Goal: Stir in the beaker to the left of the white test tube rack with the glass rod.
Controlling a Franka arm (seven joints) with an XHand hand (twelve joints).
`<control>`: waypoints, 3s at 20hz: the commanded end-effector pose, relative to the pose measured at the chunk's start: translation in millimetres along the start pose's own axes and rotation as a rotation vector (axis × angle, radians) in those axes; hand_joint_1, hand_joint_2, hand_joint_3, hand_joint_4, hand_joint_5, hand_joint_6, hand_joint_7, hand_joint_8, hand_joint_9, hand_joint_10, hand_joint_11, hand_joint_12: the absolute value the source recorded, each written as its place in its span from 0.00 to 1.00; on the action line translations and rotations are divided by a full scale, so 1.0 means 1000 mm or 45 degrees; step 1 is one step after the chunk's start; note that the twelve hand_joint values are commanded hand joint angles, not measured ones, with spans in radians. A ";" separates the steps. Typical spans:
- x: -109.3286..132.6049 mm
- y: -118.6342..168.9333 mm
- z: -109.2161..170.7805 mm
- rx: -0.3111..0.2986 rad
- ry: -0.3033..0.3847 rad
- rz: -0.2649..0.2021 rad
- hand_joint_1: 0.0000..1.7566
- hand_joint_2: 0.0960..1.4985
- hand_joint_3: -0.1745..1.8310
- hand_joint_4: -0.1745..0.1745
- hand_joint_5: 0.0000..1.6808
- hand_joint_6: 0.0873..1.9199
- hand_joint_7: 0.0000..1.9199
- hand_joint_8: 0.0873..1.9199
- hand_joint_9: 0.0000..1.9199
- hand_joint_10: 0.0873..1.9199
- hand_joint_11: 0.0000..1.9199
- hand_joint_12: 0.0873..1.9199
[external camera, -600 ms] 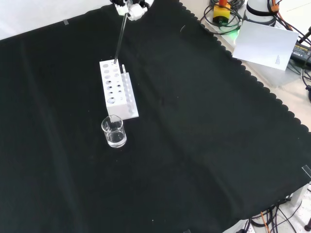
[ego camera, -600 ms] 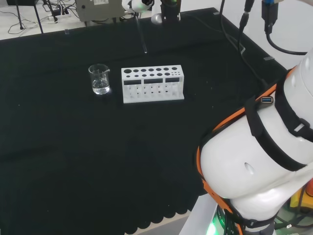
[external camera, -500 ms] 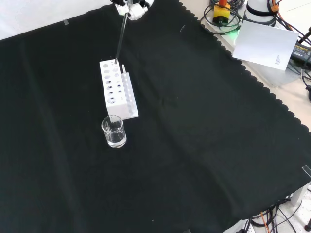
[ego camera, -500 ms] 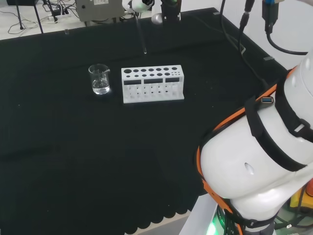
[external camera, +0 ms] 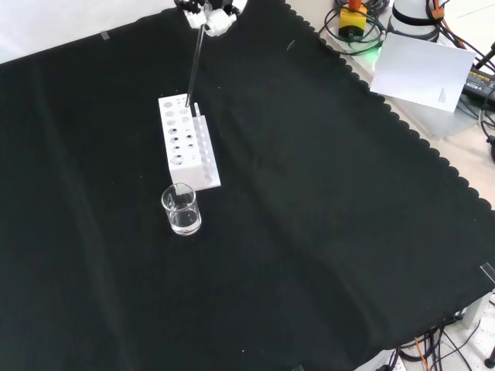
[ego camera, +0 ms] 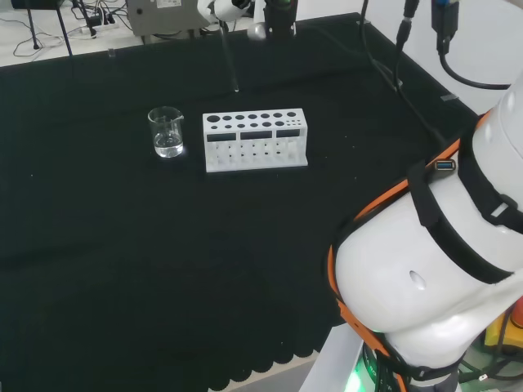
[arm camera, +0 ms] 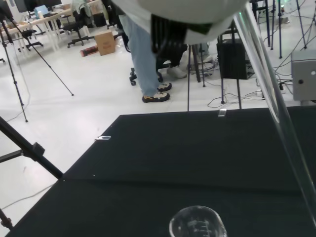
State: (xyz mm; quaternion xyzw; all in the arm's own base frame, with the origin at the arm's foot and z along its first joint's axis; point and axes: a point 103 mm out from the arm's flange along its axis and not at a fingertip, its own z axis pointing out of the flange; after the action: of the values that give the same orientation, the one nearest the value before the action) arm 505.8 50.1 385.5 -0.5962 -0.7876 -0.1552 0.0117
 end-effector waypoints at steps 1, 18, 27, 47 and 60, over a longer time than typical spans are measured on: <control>0.021 0.020 0.012 0.009 0.061 -0.078 0.74 0.43 0.46 0.00 0.64 0.37 0.60 0.62 0.87 0.42 0.86 0.34; 0.075 0.072 0.048 0.067 0.189 -0.278 0.74 0.43 0.46 0.00 0.65 0.36 0.60 0.62 0.87 0.41 0.86 0.34; 0.078 0.086 0.069 0.085 0.232 -0.309 0.74 0.43 0.46 0.00 0.65 0.36 0.60 0.62 0.87 0.41 0.86 0.33; 0.049 0.113 0.105 0.125 0.256 -0.299 0.74 0.43 0.46 0.00 0.65 0.36 0.60 0.62 0.87 0.41 0.86 0.33; 0.024 0.109 0.136 0.181 0.248 -0.255 0.74 0.43 0.46 0.00 0.65 0.36 0.60 0.62 0.87 0.41 0.86 0.33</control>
State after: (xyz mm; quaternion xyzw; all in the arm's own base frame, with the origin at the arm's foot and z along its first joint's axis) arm 622.0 138.3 296.7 -0.4914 -0.8483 -0.1629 0.1114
